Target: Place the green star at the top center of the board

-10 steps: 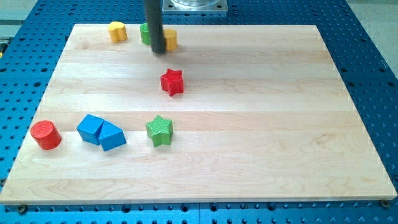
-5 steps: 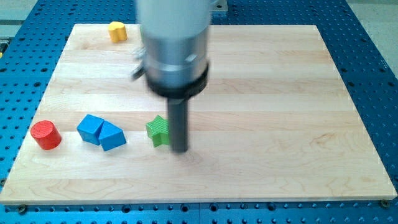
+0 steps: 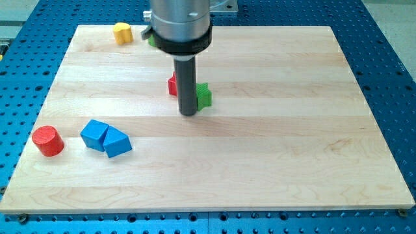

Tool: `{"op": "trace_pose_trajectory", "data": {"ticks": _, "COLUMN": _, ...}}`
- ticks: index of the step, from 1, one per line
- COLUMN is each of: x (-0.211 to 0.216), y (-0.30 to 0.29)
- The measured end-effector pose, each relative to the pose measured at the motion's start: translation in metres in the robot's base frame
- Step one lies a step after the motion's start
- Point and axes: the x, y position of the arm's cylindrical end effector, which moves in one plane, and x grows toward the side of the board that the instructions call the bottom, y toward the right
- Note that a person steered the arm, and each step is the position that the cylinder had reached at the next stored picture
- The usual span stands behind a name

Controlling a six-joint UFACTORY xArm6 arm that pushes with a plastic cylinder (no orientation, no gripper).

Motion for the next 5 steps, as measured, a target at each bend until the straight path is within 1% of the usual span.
{"op": "trace_pose_trajectory", "data": {"ticks": 3, "x": -0.092, "y": 0.048}}
{"op": "trace_pose_trajectory", "data": {"ticks": 4, "x": -0.054, "y": 0.046}}
{"op": "trace_pose_trajectory", "data": {"ticks": 5, "x": -0.048, "y": 0.061}}
